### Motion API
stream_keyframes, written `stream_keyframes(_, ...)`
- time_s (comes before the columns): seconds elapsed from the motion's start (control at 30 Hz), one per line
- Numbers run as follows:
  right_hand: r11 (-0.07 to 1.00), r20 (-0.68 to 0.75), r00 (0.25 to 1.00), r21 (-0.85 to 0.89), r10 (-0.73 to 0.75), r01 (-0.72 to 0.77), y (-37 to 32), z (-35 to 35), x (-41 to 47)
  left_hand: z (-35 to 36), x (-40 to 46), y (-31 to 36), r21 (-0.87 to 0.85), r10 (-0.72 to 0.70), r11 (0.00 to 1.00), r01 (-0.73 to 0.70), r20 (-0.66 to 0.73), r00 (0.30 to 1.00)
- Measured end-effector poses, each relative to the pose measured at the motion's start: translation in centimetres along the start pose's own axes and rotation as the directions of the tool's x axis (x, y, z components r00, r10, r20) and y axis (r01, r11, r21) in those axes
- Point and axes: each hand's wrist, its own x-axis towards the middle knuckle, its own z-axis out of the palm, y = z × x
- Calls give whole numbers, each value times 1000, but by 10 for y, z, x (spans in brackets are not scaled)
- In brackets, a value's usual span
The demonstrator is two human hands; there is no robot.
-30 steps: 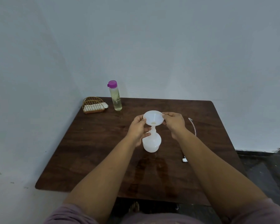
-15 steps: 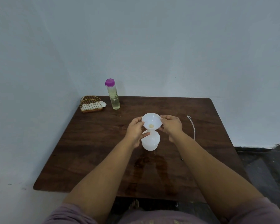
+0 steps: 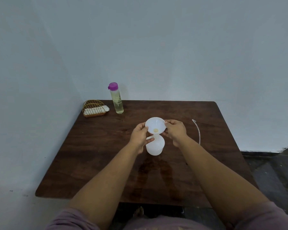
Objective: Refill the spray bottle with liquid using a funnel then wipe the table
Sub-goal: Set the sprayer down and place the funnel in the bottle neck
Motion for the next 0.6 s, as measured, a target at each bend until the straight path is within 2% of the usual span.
stream_keyframes(0.27, 997, 0, 1000, -71, 10, -10, -1, 2, 1, -3, -2, 3, 28, -17, 999, 17, -3, 1000)
stream_keyframes(0.43, 977, -36, 997, -203, -75, 66, -6, -2, 0, -6, 3, 7, 94, 14, 996, -11, -30, 999)
stream_keyframes(0.6, 934, 7, 988, -326, -156, 149, -12, -2, -4, -12, 7, 12, 144, 71, 988, -65, -37, 997)
